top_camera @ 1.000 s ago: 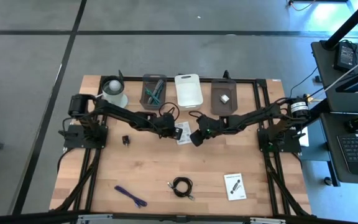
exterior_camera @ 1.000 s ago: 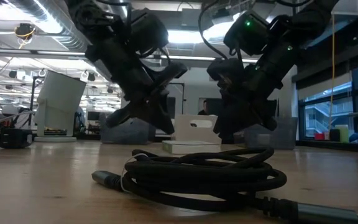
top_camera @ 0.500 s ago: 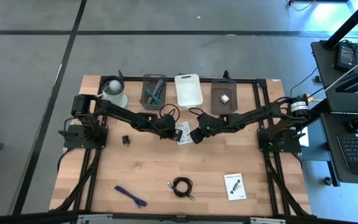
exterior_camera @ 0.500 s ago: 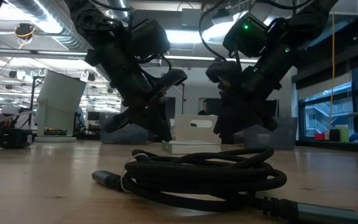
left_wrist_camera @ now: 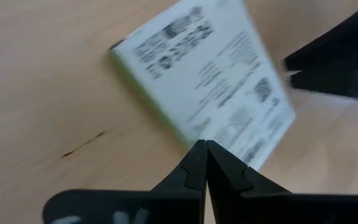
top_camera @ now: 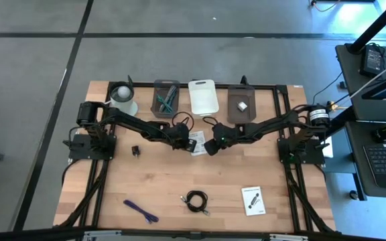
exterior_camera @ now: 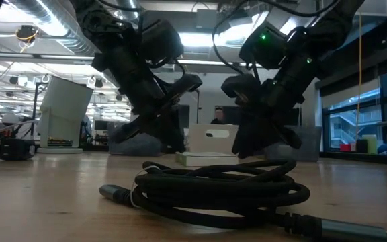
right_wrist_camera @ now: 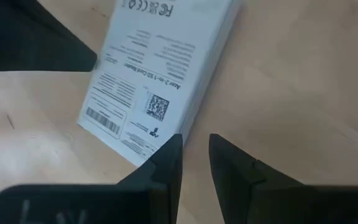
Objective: Pick and place items into bin
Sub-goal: Put the top white card reader box into the white bin
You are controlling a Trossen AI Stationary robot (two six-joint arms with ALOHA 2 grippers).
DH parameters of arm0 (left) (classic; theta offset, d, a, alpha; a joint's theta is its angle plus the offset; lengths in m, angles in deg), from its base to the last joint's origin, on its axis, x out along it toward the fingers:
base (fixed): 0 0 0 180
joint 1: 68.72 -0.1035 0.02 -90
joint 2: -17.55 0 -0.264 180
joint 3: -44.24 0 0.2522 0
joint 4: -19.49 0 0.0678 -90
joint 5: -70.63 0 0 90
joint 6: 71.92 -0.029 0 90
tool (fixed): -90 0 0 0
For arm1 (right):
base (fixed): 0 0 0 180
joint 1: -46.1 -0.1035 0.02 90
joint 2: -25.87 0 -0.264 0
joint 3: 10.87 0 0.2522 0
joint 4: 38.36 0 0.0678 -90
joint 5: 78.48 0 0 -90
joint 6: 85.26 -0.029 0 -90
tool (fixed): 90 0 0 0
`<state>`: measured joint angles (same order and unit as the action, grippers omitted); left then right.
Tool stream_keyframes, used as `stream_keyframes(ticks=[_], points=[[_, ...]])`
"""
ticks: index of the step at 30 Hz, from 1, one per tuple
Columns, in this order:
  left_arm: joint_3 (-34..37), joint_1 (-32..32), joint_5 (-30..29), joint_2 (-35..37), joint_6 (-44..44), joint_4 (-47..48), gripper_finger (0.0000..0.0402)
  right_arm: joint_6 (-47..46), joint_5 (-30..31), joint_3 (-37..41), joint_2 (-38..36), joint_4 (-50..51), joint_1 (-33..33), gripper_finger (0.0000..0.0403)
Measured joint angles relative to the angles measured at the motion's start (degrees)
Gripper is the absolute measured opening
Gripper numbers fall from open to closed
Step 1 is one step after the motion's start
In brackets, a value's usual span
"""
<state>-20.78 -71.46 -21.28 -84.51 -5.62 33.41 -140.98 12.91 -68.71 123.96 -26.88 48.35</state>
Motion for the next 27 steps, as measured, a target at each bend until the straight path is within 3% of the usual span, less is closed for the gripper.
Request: stream_keyframes(ticks=[7,27], points=[[0.00,0.00,0.26,1.09,-0.55,-5.08,0.0003,-0.87,-0.04,-0.02,0.07,0.54,0.00,0.0084],[-0.07,-0.04,3.23,-1.92,1.38,-2.94,0.0003,-0.63,-1.48,-0.02,0.05,0.50,0.10,0.0084]])
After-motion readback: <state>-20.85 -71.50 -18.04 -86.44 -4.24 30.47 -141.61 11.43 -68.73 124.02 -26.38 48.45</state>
